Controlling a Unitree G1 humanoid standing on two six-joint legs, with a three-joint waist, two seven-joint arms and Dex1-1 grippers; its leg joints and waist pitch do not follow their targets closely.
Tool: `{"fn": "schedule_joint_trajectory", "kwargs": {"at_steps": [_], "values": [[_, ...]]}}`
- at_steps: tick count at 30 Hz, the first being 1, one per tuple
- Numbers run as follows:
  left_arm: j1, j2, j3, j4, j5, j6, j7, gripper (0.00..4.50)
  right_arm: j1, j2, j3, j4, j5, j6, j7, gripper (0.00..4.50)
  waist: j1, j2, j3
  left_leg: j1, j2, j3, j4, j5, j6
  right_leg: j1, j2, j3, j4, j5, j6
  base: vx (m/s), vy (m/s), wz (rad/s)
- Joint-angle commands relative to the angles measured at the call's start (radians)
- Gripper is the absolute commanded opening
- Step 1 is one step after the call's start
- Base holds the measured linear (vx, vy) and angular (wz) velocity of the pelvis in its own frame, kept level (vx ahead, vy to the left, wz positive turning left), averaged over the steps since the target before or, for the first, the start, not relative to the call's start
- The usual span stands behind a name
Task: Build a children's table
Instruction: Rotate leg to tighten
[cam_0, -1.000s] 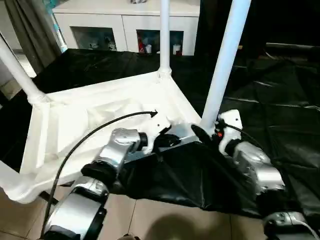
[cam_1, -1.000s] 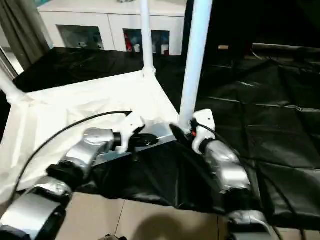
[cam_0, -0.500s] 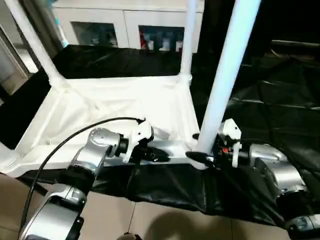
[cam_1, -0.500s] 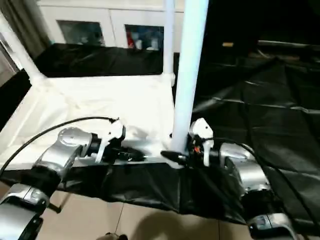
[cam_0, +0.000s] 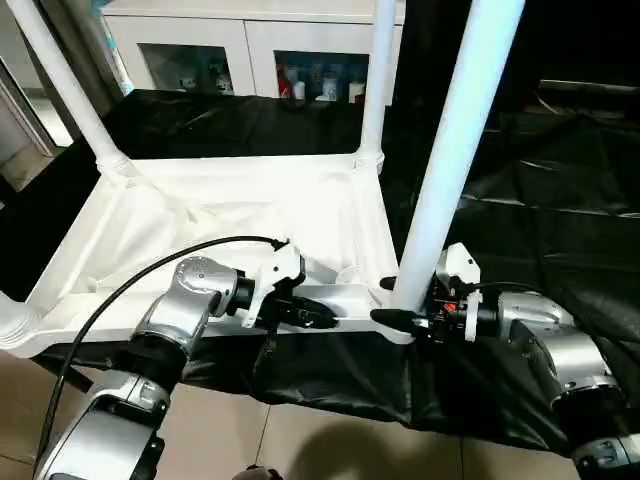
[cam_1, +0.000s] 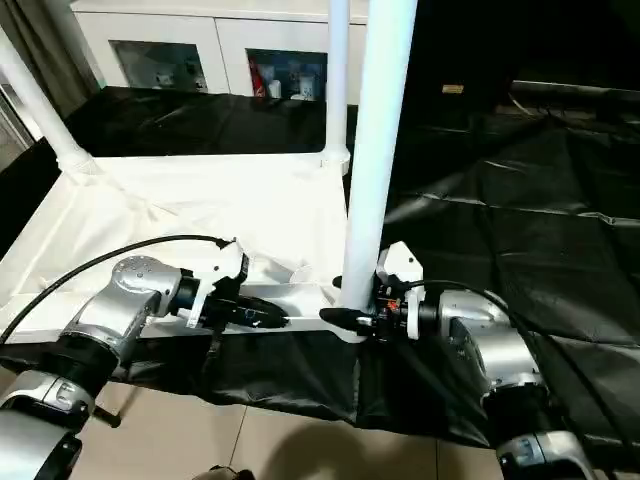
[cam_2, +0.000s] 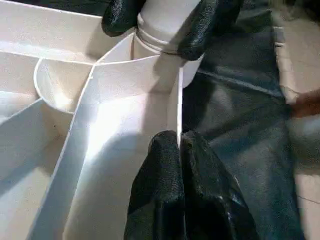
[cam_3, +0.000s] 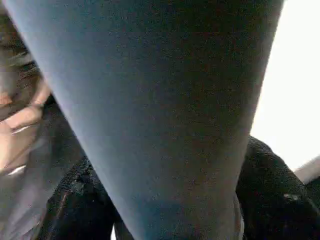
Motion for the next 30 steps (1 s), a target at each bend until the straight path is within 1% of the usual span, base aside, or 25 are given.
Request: {"fn": "schedule_joint_trajectory", "kwargs": {"at_steps": [1, 2, 3, 4, 5, 6, 7, 8, 9, 11, 12, 13, 14, 15, 16, 18, 20, 22, 24, 26, 27, 28, 29, 30], "values": [[-0.037, -0.038, 0.03, 0.041, 0.011, -0.02, 0.116, 0.0, 0.006, 0.043, -0.002, 0.04, -0.045, 0.01, -0.136, 2.63, 0.0, -0.013, -0.062, 0.022, 0.032, -0.012, -0.059, -0.202, 0.08, 0.042, -0.045, 0.023, -0.063, -0.136, -0.269, 0.0, 0.0, 0.0], [-0.037, -0.038, 0.03, 0.041, 0.011, -0.02, 0.116, 0.0, 0.006, 0.043, -0.002, 0.04, -0.045, 0.01, -0.136, 2.62, -0.002, -0.014, -0.062, 0.027, 0.032, -0.014, -0.063, -0.233, 0.057, 0.044, -0.047, 0.023, -0.068, -0.184, -0.258, 0.0, 0.0, 0.0], [-0.04, -0.042, 0.031, 0.045, 0.013, -0.02, 0.128, 0.0, 0.004, 0.049, -0.005, 0.048, -0.05, 0.008, -0.155, 2.62, -0.002, -0.015, -0.062, 0.028, 0.032, -0.015, -0.064, -0.24, 0.051, 0.046, -0.046, 0.023, -0.07, -0.202, -0.251, 0.0, 0.0, 0.0], [-0.073, -0.091, 0.047, 0.092, 0.033, -0.021, 0.264, 0.0, -0.014, 0.115, -0.038, 0.134, -0.099, -0.005, -0.375, 2.61, -0.005, -0.015, -0.059, 0.028, 0.032, -0.013, -0.066, -0.252, 0.04, 0.04, -0.046, 0.026, -0.073, -0.223, -0.241, 0.0, 0.0, 0.0], [-0.093, -0.125, 0.052, 0.117, 0.046, -0.022, 0.342, 0.0, -0.024, 0.155, -0.058, 0.178, -0.121, -0.006, -0.507, 2.61, -0.011, -0.014, -0.054, 0.032, 0.028, -0.016, -0.071, -0.294, 0.012, 0.038, -0.047, 0.025, -0.081, -0.293, -0.226, 0.0, 0.0, 0.0], [-0.106, -0.148, 0.054, 0.133, 0.054, -0.024, 0.392, 0.0, -0.03, 0.181, -0.07, 0.201, -0.134, -0.003, -0.592, 2.61, -0.014, -0.013, -0.053, 0.033, 0.026, -0.017, -0.073, -0.31, -0.001, 0.036, -0.048, 0.025, -0.083, -0.33, -0.215, 0.0, 0.0, 0.0], [-0.11, -0.155, 0.056, 0.137, 0.055, -0.024, 0.407, 0.0, -0.031, 0.188, -0.074, 0.206, -0.135, -0.001, -0.612, 2.61, -0.017, -0.013, -0.054, 0.035, 0.026, -0.019, -0.074, -0.32, -0.015, 0.035, -0.049, 0.026, -0.085, -0.358, -0.205, 0.0, 0.0, 0.0], [-0.119, -0.174, 0.06, 0.147, 0.057, -0.023, 0.444, 0.0, -0.035, 0.208, -0.082, 0.219, -0.138, 0.002, -0.664, 2.61, -0.015, -0.018, -0.056, 0.04, 0.026, -0.02, -0.075, -0.325, -0.02, 0.036, -0.048, 0.027, -0.092, -0.369, -0.183, 0.0, 0.0, 0.0], [-0.131, -0.204, 0.064, 0.163, 0.062, -0.024, 0.503, 0.0, -0.04, 0.24, -0.09, 0.229, -0.139, 0.007, -0.723, 2.61, -0.013, -0.012, -0.057, 0.037, 0.026, -0.021, -0.076, -0.323, -0.013, 0.037, -0.049, 0.028, -0.092, -0.351, -0.18, 0.0, 0.0, 0.0], [-0.141, -0.241, 0.064, 0.177, 0.061, -0.03, 0.546, 0.0, -0.051, 0.278, -0.094, 0.238, -0.143, -0.006, -0.762, 2.61, -0.014, -0.014, -0.058, 0.036, 0.025, -0.019, -0.075, -0.322, -0.007, 0.035, -0.046, 0.029, -0.092, -0.332, -0.178, 0.0, 0.0, 0.0], [-0.14, -0.256, 0.058, 0.176, 0.062, -0.035, 0.547, 0.0, -0.057, 0.296, -0.099, 0.237, -0.128, -0.017, -0.75, 2.61, -0.011, -0.012, -0.061, 0.036, 0.024, -0.018, -0.073, -0.319, 0.004, 0.036, -0.047, 0.03, -0.092, -0.318, -0.177, 0.0, 0.0, 0.0], [-0.138, -0.263, 0.053, 0.174, 0.062, -0.037, 0.544, 0.0, -0.06, 0.306, -0.102, 0.236, -0.117, -0.024, -0.737, 2.96, -0.011, -0.012, -0.061, 0.036, 0.024, -0.018, -0.073, -0.319, 0.004, 0.036, -0.047, 0.03, -0.092, -0.318, -0.177, 0.0, 0.0, 0.0], [-0.138, -0.267, 0.05, 0.175, 0.063, -0.04, 0.541, 0.0, -0.063, 0.312, -0.104, 0.237, -0.111, -0.028, -0.732, 3.31, -0.007, -0.012, -0.062, 0.033, 0.025, -0.019, -0.073, -0.305, 0.012, 0.039, -0.048, 0.029, -0.09, -0.299, -0.178, 0.0, 0.0, 0.0], [-0.135, -0.272, 0.046, 0.175, 0.061, -0.048, 0.526, 0.0, -0.069, 0.32, -0.104, 0.236, -0.103, -0.034, -0.714, 3.31, -0.008, -0.009, -0.063, 0.03, 0.025, -0.02, -0.073, -0.297, 0.017, 0.04, -0.046, 0.028, -0.087, -0.278, -0.181, 0.0, 0.0, 0.0], [-0.132, -0.273, 0.044, 0.174, 0.059, -0.05, 0.515, 0.0, -0.071, 0.321, -0.102, 0.234, -0.102, -0.035, -0.704, 3.41, -0.008, -0.01, -0.063, 0.028, 0.024, -0.02, -0.073, -0.293, 0.021, 0.043, -0.047, 0.027, -0.086, -0.27, -0.182, 0.0, 0.0, 0.0], [-0.125, -0.27, 0.04, 0.169, 0.056, -0.058, 0.486, 0.0, -0.075, 0.319, -0.096, 0.226, -0.1, -0.04, -0.68, 3.71, -0.008, -0.01, -0.064, 0.028, 0.024, -0.019, -0.072, -0.287, 0.027, 0.043, -0.046, 0.027, -0.086, -0.26, -0.185, 0.0, 0.0, 0.0], [-0.111, -0.256, 0.035, 0.157, 0.052, -0.063, 0.431, 0.0, -0.073, 0.303, -0.076, 0.2, -0.088, -0.037, -0.619, 3.81, -0.007, -0.01, -0.066, 0.026, 0.024, -0.019, -0.071, -0.281, 0.033, 0.045, -0.047, 0.027, -0.084, -0.248, -0.189, 0.0, 0.0, 0.0], [-0.111, -0.255, 0.035, 0.157, 0.051, -0.064, 0.43, 0.0, -0.073, 0.302, -0.075, 0.199, -0.088, -0.037, -0.616, 4.04, -0.007, -0.009, -0.067, 0.026, 0.026, -0.019, -0.071, -0.266, 0.039, 0.045, -0.047, 0.027, -0.081, -0.22, -0.197, 0.0, 0.0, 0.0], [-0.083, -0.204, 0.02, 0.127, 0.041, -0.073, 0.325, 0.0, -0.049, 0.232, -0.039, 0.13, -0.065, -0.029, -0.438, 4.04, -0.004, -0.009, -0.068, 0.025, 0.025, -0.018, -0.068, -0.26, 0.048, 0.049, -0.045, 0.025, -0.079, -0.2, -0.203, 0.0, 0.0, 0.0], [-0.067, -0.172, 0.011, 0.108, 0.034, -0.073, 0.261, 0.0, -0.033, 0.185, -0.027, 0.091, -0.044, -0.025, -0.338, 4.04, -0.002, -0.011, -0.067, 0.016, 0.025, -0.018, -0.066, -0.237, 0.067, 0.057, -0.045, 0.023, -0.074, -0.166, -0.207, 0.0, 0.0, 0.0], [-0.062, -0.161, 0.009, 0.103, 0.031, -0.08, 0.242, 0.0, -0.029, 0.169, -0.024, 0.08, -0.039, -0.03, -0.311, 4.04, 0.001, -0.009, -0.07, 0.019, 0.027, -0.016, -0.062, -0.224, 0.079, 0.055, -0.045, 0.023, -0.072, -0.142, -0.214, 0.0, 0.0, 0.0], [-0.059, -0.151, 0.011, 0.098, 0.028, -0.085, 0.228, 0.0, -0.024, 0.154, -0.022, 0.069, -0.034, -0.038, -0.282, 4.04, 0.0, -0.007, -0.071, 0.018, 0.027, -0.015, -0.06, -0.205, 0.086, 0.053, -0.044, 0.022, -0.068, -0.116, -0.226, 0.0, 0.0, 0.0], [-0.058, -0.147, 0.012, 0.096, 0.025, -0.085, 0.221, 0.0, -0.022, 0.147, -0.022, 0.064, -0.031, -0.038, -0.268, 4.04, 0.0, -0.008, -0.072, 0.018, 0.027, -0.015, -0.059, -0.2, 0.086, 0.053, -0.044, 0.022, -0.067, -0.11, -0.232, 0.0, 0.0, 0.0], [-0.054, -0.126, 0.019, 0.089, 0.015, -0.085, 0.184, 0.0, -0.014, 0.114, -0.023, 0.043, -0.017, -0.035, -0.207, 4.04, 0.001, -0.007, -0.073, 0.021, 0.028, -0.014, -0.057, -0.192, 0.087, 0.051, -0.044, 0.022, -0.066, -0.101, -0.244, 0.0, 0.0, 0.0]]}}
